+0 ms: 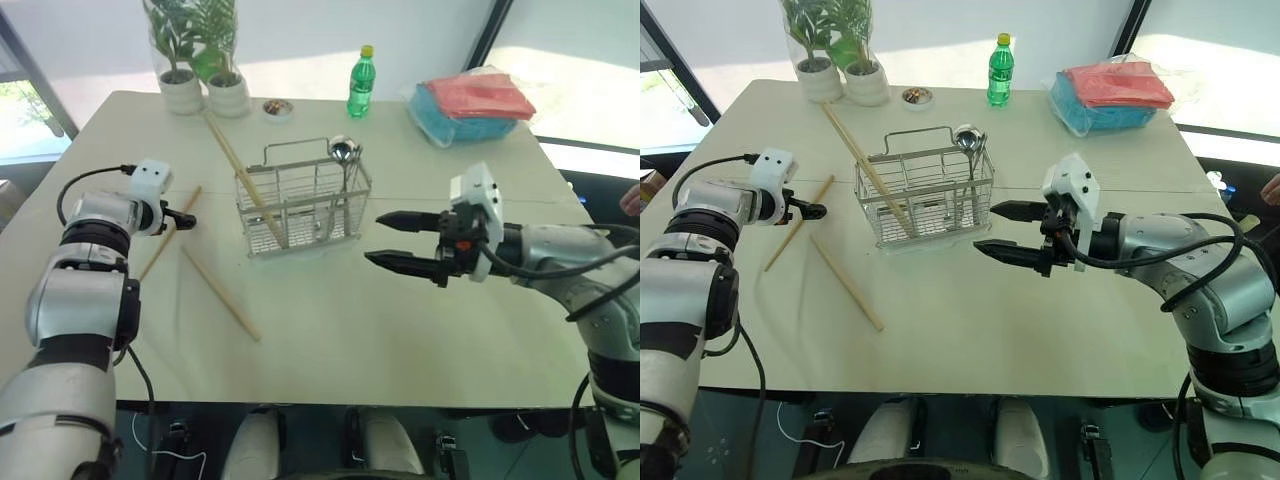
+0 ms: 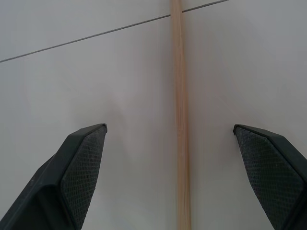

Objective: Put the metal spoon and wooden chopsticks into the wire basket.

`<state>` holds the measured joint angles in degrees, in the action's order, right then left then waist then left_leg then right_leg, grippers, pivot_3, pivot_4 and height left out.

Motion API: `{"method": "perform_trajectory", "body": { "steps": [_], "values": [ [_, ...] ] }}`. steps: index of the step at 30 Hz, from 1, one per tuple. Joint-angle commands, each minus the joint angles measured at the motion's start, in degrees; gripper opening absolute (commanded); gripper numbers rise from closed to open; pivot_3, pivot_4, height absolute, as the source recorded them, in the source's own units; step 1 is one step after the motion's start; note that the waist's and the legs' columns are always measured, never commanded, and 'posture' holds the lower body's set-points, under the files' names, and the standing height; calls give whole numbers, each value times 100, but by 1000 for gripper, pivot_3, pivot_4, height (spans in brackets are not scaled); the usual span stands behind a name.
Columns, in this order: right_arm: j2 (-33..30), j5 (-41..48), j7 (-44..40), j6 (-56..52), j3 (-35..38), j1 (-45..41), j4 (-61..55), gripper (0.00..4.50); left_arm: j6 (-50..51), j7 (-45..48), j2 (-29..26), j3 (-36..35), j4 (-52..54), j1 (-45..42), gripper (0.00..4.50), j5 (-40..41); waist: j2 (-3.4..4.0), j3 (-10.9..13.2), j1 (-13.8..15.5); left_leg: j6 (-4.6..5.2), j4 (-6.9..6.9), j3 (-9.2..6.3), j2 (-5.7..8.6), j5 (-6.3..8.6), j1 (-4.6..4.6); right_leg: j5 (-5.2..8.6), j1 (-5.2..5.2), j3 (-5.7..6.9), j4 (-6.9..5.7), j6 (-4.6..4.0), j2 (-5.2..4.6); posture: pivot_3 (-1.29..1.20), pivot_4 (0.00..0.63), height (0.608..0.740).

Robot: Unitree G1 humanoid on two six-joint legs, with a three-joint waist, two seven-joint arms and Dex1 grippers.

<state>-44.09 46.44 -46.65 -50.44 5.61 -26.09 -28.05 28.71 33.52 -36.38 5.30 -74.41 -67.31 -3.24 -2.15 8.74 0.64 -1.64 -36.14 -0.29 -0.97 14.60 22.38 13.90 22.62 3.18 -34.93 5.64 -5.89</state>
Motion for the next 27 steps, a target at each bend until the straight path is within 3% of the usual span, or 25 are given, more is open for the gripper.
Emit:
{"method": "perform_trajectory", "body": {
  "steps": [1,2,8,10,16,21,23,27],
  "values": [
    [30,211,163,-33,262,-158,-114,3452,85,-77,9,-153,-133,-21,3952,-62,0,0,0,0,0,0,0,0,-1,0,0,0,0,0,0,0,150,717],
    [38,237,199,-49,282,-166,-101,3452,93,-38,20,-166,-132,-15,3744,-82,0,0,0,0,-1,0,0,0,-1,0,0,0,-1,0,0,0,150,717],
    [28,365,318,-76,312,-159,-58,3452,194,-101,14,-307,-133,-24,773,-104,0,-1,-26,0,-1,0,0,0,-6,0,0,0,-6,0,0,0,150,717],
    [16,375,301,-69,314,-126,-70,3452,233,-132,-21,-348,-135,-23,18,-109,0,-1,-32,0,0,0,0,0,-6,0,0,0,-7,0,0,0,150,717],
    [-73,423,158,-48,313,-28,-96,3452,276,-605,-217,-637,-121,-7,18,-22,0,-1,-48,0,0,0,0,0,-6,0,0,0,-8,0,0,0,150,717],
    [-177,382,64,-15,335,41,-86,3452,-287,-1162,-414,-1082,83,-65,18,212,-5,2,-32,0,1,-2,-2,0,-1,0,5,0,-8,0,0,0,150,717],
    [-250,399,12,-7,386,63,-88,3452,-897,-1027,-466,-1191,405,-68,18,303,-8,3,8,0,1,0,-1,0,0,-1,4,0,-9,1,-1,0,150,717],
    [-351,494,10,-34,541,54,-98,3452,-1286,-483,-555,-2206,1799,-78,18,1400,-26,6,29,-2,-2,-3,-1,-1,10,-1,2,6,-6,0,-7,0,150,717]
  ]
}}
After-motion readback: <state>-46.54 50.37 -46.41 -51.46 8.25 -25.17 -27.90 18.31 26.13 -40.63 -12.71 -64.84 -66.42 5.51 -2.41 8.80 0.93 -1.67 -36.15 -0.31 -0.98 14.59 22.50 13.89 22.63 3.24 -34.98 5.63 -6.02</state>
